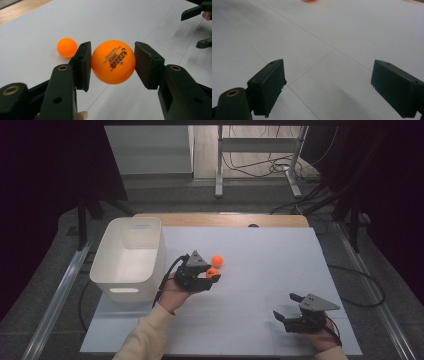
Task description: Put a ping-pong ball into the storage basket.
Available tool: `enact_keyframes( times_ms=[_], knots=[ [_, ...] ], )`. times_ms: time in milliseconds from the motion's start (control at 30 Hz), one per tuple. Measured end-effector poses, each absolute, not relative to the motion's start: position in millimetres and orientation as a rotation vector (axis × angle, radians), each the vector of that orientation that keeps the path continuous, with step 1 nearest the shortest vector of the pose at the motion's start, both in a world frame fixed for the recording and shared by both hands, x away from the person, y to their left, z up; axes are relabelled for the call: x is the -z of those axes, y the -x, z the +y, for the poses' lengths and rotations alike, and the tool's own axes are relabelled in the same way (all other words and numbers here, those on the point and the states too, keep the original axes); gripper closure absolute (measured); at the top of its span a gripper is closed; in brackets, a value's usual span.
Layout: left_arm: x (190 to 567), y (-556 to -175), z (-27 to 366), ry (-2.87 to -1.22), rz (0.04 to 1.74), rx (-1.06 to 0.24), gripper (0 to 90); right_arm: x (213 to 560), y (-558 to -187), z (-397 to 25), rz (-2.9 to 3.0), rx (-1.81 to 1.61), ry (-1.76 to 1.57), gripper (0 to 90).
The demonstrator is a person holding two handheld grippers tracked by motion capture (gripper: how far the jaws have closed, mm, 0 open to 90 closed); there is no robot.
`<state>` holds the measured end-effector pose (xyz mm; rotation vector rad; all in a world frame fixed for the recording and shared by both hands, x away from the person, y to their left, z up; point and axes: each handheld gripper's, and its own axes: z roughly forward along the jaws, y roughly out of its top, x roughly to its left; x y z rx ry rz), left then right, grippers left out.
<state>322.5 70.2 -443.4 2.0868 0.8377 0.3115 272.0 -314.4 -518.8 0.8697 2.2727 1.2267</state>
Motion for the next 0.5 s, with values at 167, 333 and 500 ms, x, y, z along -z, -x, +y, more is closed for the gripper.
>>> enact_keyframes(
  times_ms=[167, 333, 500],
  knots=[
    [438.3, -320.3, 72.8, -2.069, 0.829, -0.318, 50.2, 518.8, -272.0, -314.3, 2.274, -1.224, -0.871, 12.4],
    [432.3, -317.5, 76.2, -2.053, 0.820, -0.331, 50.1, 518.8, -272.0, -314.4, 2.272, -1.225, -0.869, 12.4],
    [425.3, -313.7, 78.6, -2.032, 0.811, -0.343, 50.2, 518.4, -271.8, -314.8, 2.272, -1.228, -0.871, 12.4]
  ],
)
